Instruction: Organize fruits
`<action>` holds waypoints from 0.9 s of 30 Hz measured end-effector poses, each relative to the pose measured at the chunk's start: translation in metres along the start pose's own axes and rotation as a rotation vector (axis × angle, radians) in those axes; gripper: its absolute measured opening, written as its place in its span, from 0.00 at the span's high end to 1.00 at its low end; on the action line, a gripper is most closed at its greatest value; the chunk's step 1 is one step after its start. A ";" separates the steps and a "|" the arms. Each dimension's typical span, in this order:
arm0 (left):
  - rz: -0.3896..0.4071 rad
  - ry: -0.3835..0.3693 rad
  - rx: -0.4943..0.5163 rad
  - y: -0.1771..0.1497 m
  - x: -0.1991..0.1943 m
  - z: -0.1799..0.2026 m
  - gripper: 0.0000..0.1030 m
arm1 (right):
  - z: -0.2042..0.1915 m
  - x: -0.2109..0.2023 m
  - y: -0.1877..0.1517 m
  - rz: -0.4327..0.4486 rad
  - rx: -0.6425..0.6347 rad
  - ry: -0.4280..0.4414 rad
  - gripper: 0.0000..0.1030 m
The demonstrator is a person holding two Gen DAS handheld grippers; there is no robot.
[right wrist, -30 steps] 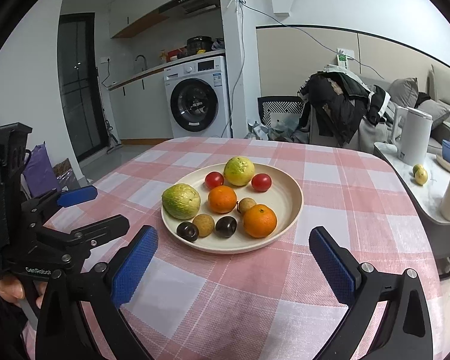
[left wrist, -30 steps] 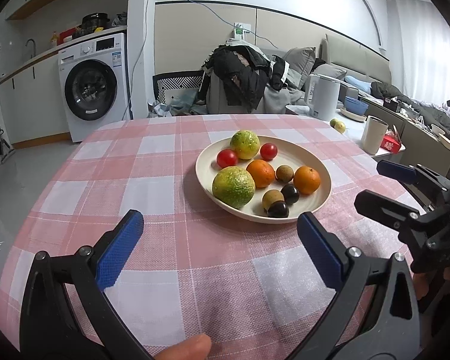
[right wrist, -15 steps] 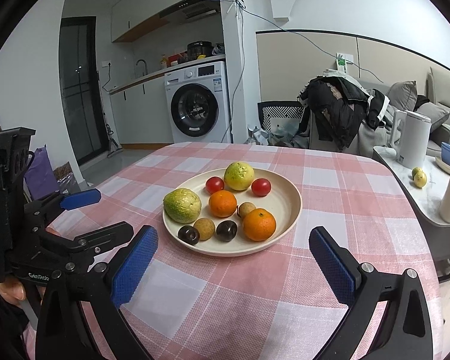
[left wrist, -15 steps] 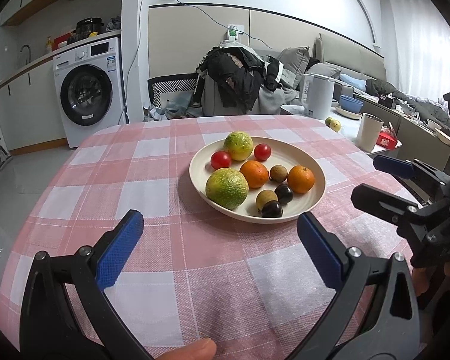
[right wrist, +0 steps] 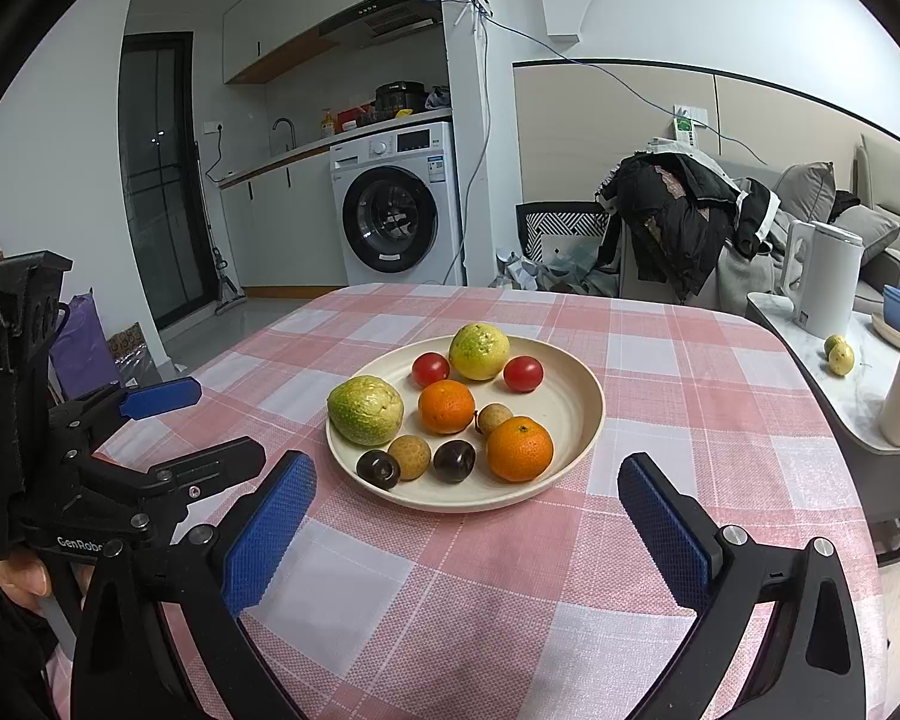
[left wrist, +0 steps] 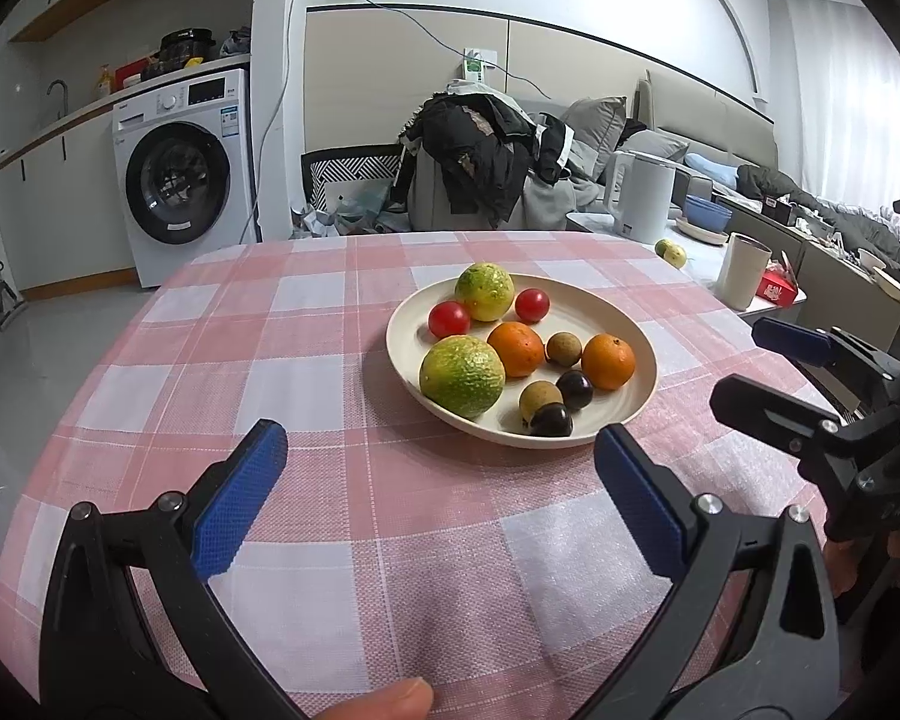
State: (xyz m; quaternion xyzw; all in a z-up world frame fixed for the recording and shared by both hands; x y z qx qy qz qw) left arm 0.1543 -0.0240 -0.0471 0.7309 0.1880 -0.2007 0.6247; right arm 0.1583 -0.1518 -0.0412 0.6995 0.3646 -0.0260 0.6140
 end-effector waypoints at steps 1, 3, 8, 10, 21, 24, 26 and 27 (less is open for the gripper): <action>0.000 0.000 0.000 0.000 0.000 0.000 0.01 | 0.000 0.000 0.000 0.000 0.000 0.000 0.00; 0.000 0.000 0.000 0.000 0.000 0.000 0.01 | 0.000 0.000 0.000 0.000 0.001 0.000 0.00; -0.001 0.000 -0.006 0.000 0.000 -0.001 0.01 | 0.000 0.000 0.000 0.001 0.000 0.000 0.00; -0.001 0.000 -0.008 0.000 0.000 -0.002 0.01 | 0.000 0.000 0.000 0.000 0.000 0.001 0.00; -0.001 0.000 -0.009 0.000 0.000 -0.003 0.01 | 0.000 0.000 0.000 0.001 0.000 0.000 0.00; 0.000 0.001 -0.010 0.000 0.000 -0.003 0.01 | 0.000 0.000 0.000 0.000 0.000 0.000 0.00; 0.000 0.001 -0.009 -0.001 0.000 -0.003 0.01 | 0.000 0.000 0.000 0.000 0.001 0.000 0.00; 0.000 0.000 -0.009 -0.001 0.000 -0.003 0.01 | 0.000 0.000 0.000 0.000 0.000 0.000 0.00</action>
Point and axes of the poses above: each gripper's, at about its wrist camera, not at the fingertips, and x roughly the way its jaws point, z to its right, y to its top, the point moved 8 cm from there along x, roughly the way its jaws point, and after that the axes turned 13 degrees about x, right-handed, at the moved point
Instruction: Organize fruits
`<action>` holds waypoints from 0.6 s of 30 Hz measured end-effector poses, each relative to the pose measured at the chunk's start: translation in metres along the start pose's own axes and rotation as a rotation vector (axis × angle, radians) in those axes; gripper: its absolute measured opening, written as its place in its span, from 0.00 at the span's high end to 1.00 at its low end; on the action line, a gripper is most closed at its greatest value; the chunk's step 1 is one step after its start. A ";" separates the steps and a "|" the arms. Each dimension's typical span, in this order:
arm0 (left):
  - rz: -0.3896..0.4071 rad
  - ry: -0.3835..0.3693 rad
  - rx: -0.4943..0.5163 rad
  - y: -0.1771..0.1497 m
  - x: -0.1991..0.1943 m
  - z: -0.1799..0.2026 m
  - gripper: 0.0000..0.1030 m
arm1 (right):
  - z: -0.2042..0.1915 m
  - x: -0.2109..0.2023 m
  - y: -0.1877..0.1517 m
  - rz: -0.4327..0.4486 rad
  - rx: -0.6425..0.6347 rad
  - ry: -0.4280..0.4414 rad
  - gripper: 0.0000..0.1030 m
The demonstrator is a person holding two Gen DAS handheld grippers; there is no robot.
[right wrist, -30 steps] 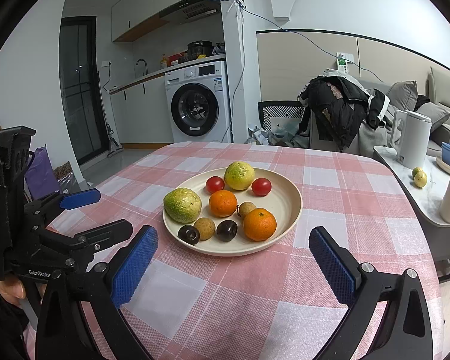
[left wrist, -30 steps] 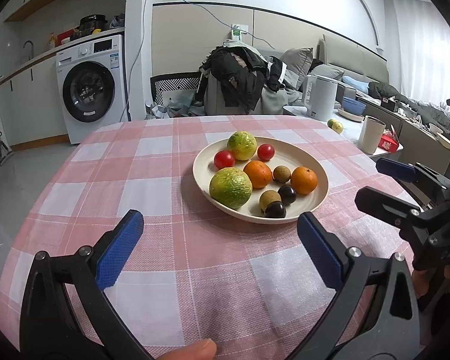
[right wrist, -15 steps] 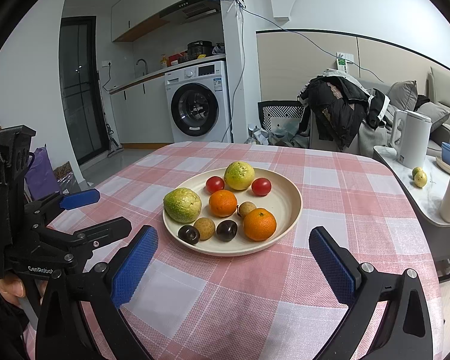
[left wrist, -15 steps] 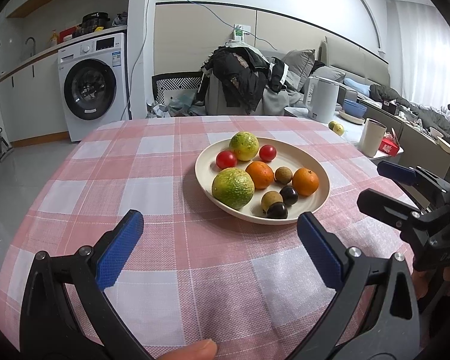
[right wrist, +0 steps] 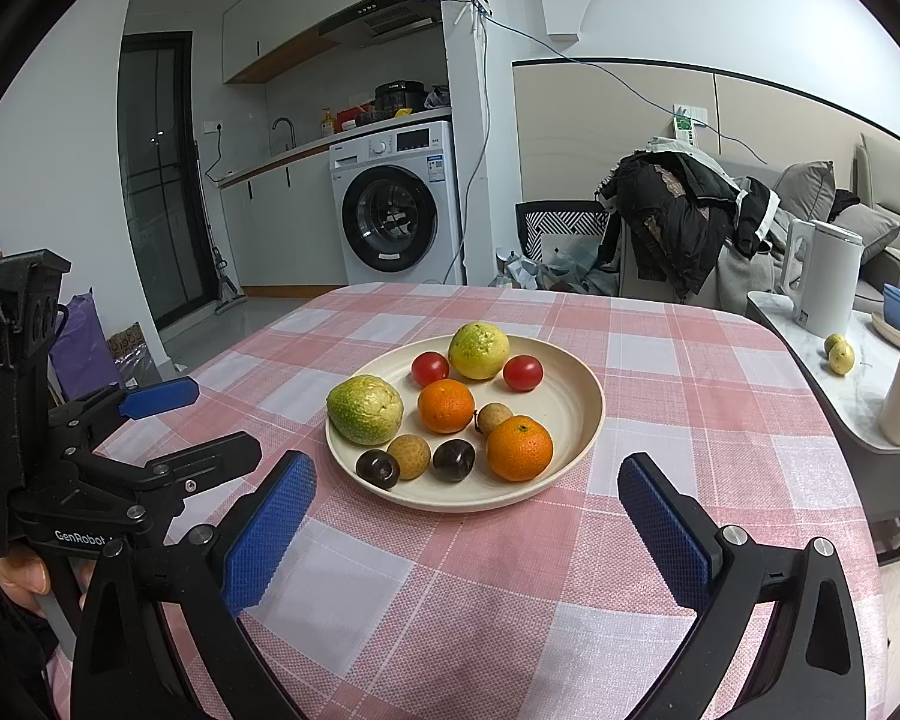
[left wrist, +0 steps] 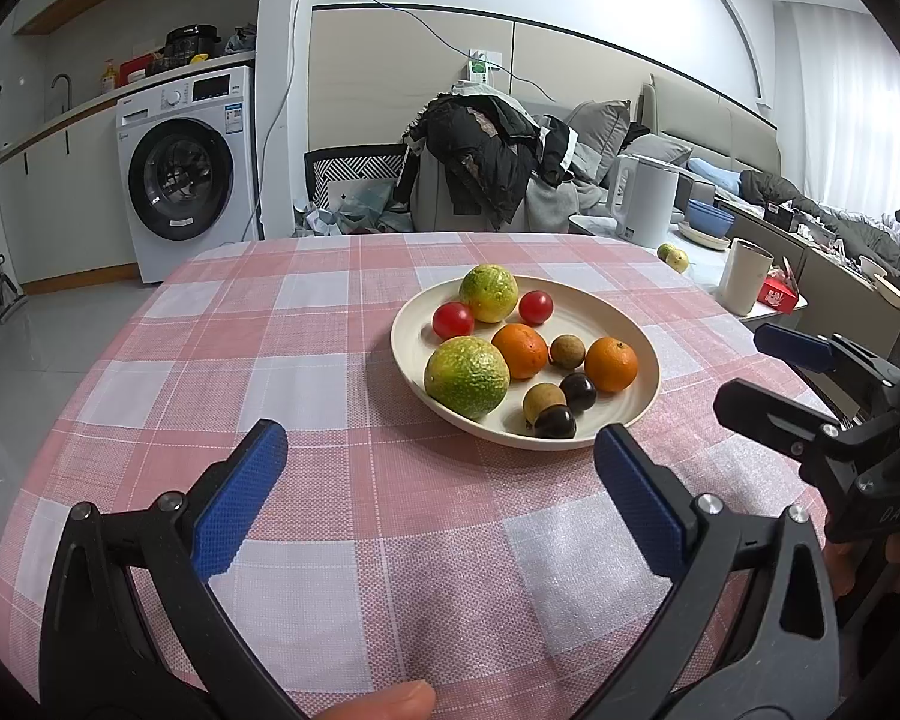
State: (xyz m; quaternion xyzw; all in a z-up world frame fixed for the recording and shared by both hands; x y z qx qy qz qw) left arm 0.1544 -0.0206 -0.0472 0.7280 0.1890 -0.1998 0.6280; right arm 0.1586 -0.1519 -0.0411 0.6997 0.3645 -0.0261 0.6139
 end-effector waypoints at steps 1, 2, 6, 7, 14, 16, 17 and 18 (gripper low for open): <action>0.000 0.000 0.000 0.000 0.000 0.000 0.01 | 0.000 0.000 0.000 0.000 0.000 0.000 0.00; 0.000 0.001 0.000 0.000 0.000 0.000 0.01 | 0.000 0.000 0.000 -0.001 0.000 0.000 0.00; 0.000 0.000 -0.001 0.000 0.000 0.000 0.01 | 0.000 0.000 0.000 -0.001 0.000 0.000 0.00; 0.000 0.000 -0.001 0.000 0.000 0.000 0.01 | 0.000 0.000 0.000 0.000 0.000 -0.001 0.00; 0.001 -0.001 0.000 0.000 0.000 0.000 0.01 | 0.000 0.000 0.000 -0.001 -0.001 0.000 0.00; 0.003 -0.002 0.000 0.000 0.000 -0.001 0.01 | 0.000 0.000 0.000 -0.001 0.000 0.000 0.00; 0.006 -0.003 0.000 0.000 -0.001 -0.001 0.01 | 0.000 0.000 0.000 0.000 0.000 0.000 0.00; 0.007 -0.003 0.000 0.001 -0.002 -0.001 0.01 | 0.000 0.000 0.000 -0.001 0.000 0.000 0.00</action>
Point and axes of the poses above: each gripper's, at about its wrist camera, not at the fingertips, and x roughly the way its jaws point, z to its right, y to its top, the point moved 8 cm from there along x, roughly the way its jaws point, and after that the axes turned 13 degrees about x, right-handed, at the moved point
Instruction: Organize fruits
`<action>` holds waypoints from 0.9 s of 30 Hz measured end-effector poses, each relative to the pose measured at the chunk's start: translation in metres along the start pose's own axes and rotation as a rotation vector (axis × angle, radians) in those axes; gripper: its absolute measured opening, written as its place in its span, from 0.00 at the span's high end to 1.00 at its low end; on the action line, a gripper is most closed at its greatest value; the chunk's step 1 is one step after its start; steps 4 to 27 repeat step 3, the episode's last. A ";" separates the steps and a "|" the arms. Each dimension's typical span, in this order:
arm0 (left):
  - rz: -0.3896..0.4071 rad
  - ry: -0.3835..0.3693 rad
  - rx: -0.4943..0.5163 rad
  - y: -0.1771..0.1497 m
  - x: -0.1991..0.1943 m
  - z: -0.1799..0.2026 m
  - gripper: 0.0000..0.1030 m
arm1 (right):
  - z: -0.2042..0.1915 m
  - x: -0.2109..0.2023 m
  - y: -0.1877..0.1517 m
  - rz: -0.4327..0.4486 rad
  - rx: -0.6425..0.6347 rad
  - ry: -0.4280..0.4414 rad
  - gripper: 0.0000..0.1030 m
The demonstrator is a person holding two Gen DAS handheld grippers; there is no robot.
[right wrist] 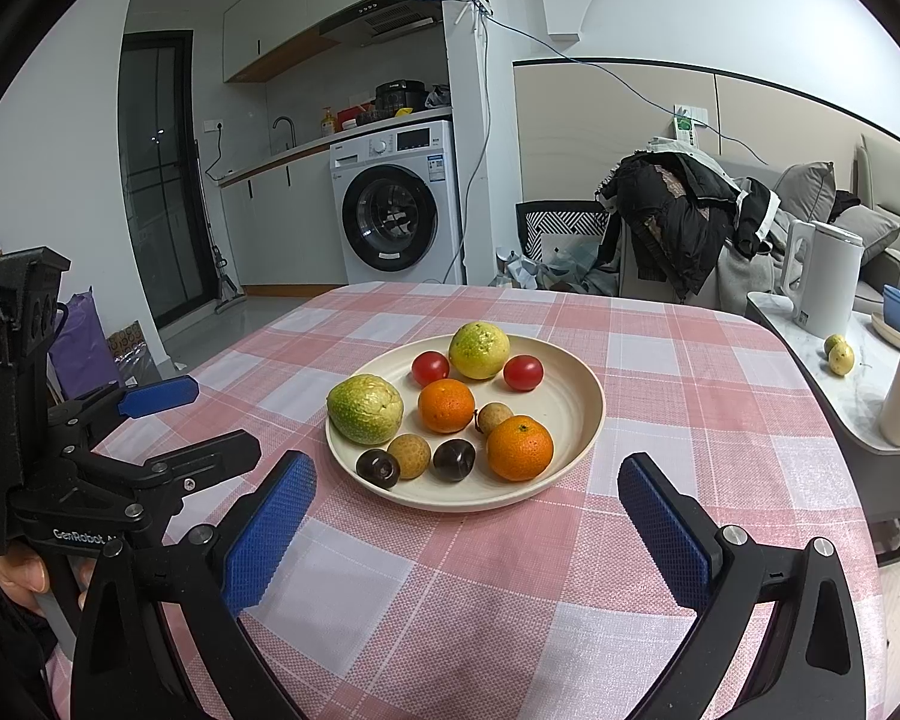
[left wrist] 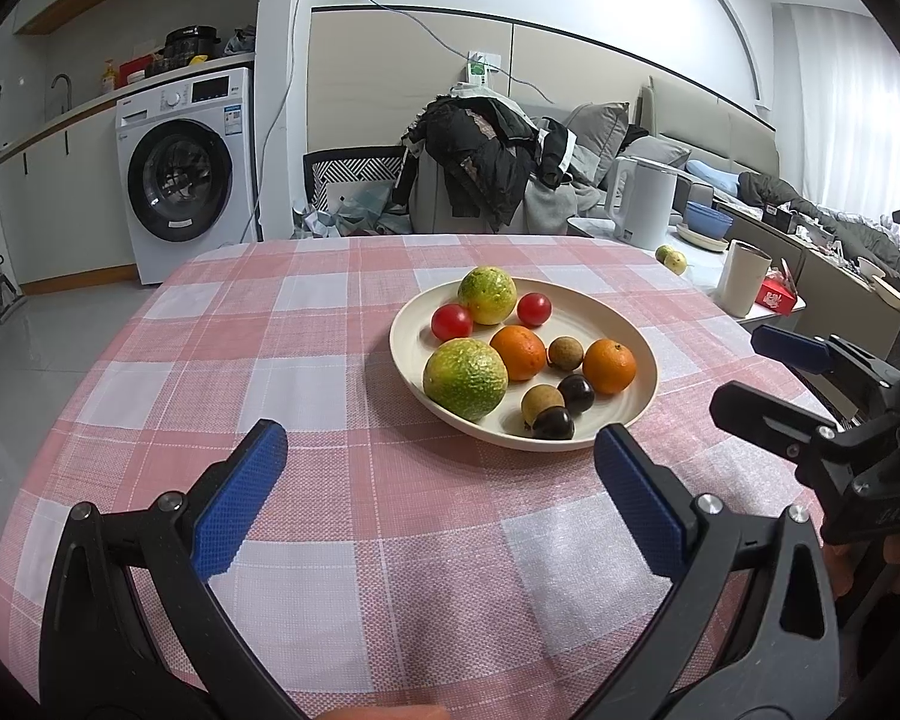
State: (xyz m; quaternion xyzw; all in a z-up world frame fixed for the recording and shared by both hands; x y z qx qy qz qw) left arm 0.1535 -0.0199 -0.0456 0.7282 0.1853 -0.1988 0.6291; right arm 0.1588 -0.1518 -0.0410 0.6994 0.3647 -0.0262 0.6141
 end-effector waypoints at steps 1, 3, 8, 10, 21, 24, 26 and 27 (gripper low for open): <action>0.001 0.001 0.000 0.000 0.000 0.000 0.01 | 0.000 0.000 0.000 -0.001 0.000 0.000 0.00; -0.001 0.001 -0.001 0.000 0.000 0.000 0.01 | 0.000 0.000 0.000 -0.002 -0.002 0.000 0.00; -0.001 0.001 -0.001 0.000 0.000 0.000 0.01 | 0.000 0.000 0.000 -0.002 -0.002 0.000 0.00; -0.001 0.001 -0.001 0.000 0.000 0.000 0.01 | 0.000 0.000 0.000 -0.002 -0.002 0.000 0.00; -0.001 0.001 -0.001 0.000 0.000 0.000 0.01 | 0.000 0.000 0.000 -0.002 -0.002 0.000 0.00; -0.001 0.001 -0.001 0.000 0.000 0.000 0.01 | 0.000 0.000 0.000 -0.002 -0.002 0.000 0.00; -0.001 0.001 -0.001 0.000 0.000 0.000 0.01 | 0.000 0.000 0.000 -0.002 -0.002 0.000 0.00; -0.001 0.001 -0.001 0.000 0.000 0.000 0.01 | 0.000 0.000 0.000 -0.002 -0.002 0.000 0.00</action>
Point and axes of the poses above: each gripper's, at about its wrist camera, not at the fingertips, and x roughly the way its jaws point, z to its right, y to its top, the point moved 8 cm from there along x, roughly the way its jaws point, and after that the axes turned 13 degrees about x, right-handed, at the moved point
